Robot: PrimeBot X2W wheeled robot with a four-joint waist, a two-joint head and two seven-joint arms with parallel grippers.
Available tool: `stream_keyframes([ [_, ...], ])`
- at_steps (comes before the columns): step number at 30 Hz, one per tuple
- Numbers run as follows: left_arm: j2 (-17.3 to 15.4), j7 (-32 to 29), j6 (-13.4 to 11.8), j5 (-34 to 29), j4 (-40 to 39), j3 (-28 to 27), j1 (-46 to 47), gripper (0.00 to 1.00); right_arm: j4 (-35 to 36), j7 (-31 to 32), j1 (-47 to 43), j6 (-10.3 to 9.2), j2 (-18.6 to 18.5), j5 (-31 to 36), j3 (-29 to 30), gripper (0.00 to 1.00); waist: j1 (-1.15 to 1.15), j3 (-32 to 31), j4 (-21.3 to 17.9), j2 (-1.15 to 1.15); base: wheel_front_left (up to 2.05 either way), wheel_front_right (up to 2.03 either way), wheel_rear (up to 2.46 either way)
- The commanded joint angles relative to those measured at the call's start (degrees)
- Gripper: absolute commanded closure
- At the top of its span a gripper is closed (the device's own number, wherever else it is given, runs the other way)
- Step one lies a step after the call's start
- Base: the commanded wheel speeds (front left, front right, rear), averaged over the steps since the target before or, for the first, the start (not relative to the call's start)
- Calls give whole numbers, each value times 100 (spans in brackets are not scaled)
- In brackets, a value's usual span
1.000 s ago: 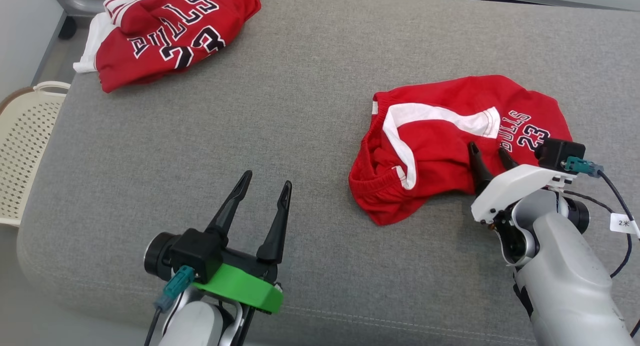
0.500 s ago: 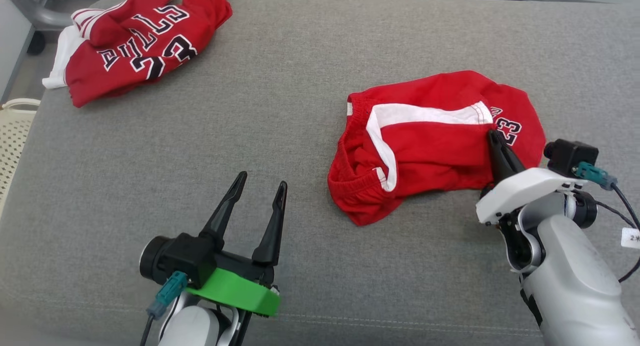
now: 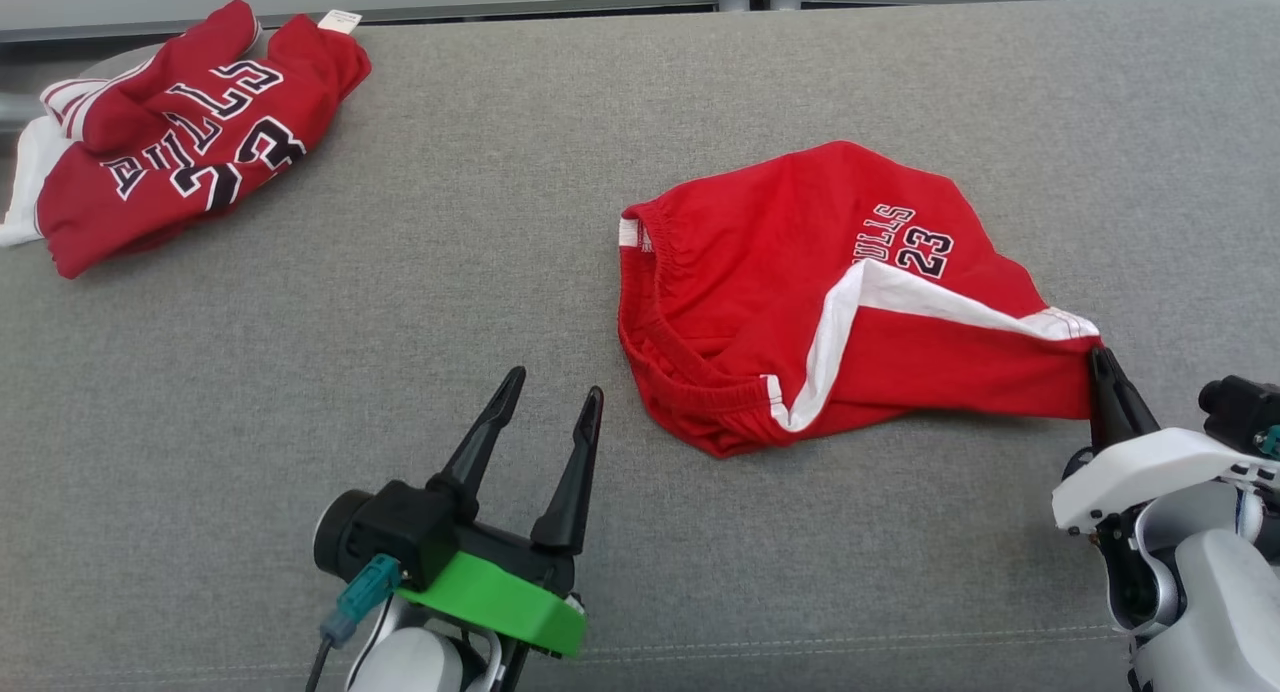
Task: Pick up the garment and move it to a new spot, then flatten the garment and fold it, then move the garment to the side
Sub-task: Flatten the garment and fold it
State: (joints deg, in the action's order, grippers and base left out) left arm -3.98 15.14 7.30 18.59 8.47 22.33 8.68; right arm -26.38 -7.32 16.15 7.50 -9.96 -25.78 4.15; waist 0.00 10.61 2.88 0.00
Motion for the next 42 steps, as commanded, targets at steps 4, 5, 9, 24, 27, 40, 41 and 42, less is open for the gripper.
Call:
stream_keyframes([
  [4,13,-1,23,120,120,332,102,0,-231,33,-145,-2,-9,394,149,100,0,-43,-53,0,0,0,0],
  [5,10,-1,24,144,173,457,158,0,-307,11,-159,-2,0,496,168,100,0,-48,-57,0,0,0,0],
  [9,-13,-1,24,313,388,959,374,0,-622,-57,-108,-2,116,752,200,100,0,-64,-87,0,0,0,0],
  [24,99,-761,-31,907,1378,2242,1820,0,-1295,-414,55,-2,162,1028,204,0,0,-64,-478,0,0,0,0],
  [27,107,-1055,-177,1111,1469,2407,2023,0,-1172,-517,-2,-2,208,998,299,0,0,-56,-550,0,0,0,0],
  [40,102,-2162,-738,1628,2519,2951,2812,15,-54,-458,-219,-2,441,1065,78,0,0,-2,-932,0,0,0,0],
  [41,102,-2226,-759,1653,2592,2984,2839,17,31,-435,-239,-2,450,1061,67,0,0,2,-939,0,0,0,0],
  [42,102,-2226,-759,1653,2592,2984,2839,17,31,-435,-239,-2,450,1061,67,0,0,2,-939,0,0,0,0],
])
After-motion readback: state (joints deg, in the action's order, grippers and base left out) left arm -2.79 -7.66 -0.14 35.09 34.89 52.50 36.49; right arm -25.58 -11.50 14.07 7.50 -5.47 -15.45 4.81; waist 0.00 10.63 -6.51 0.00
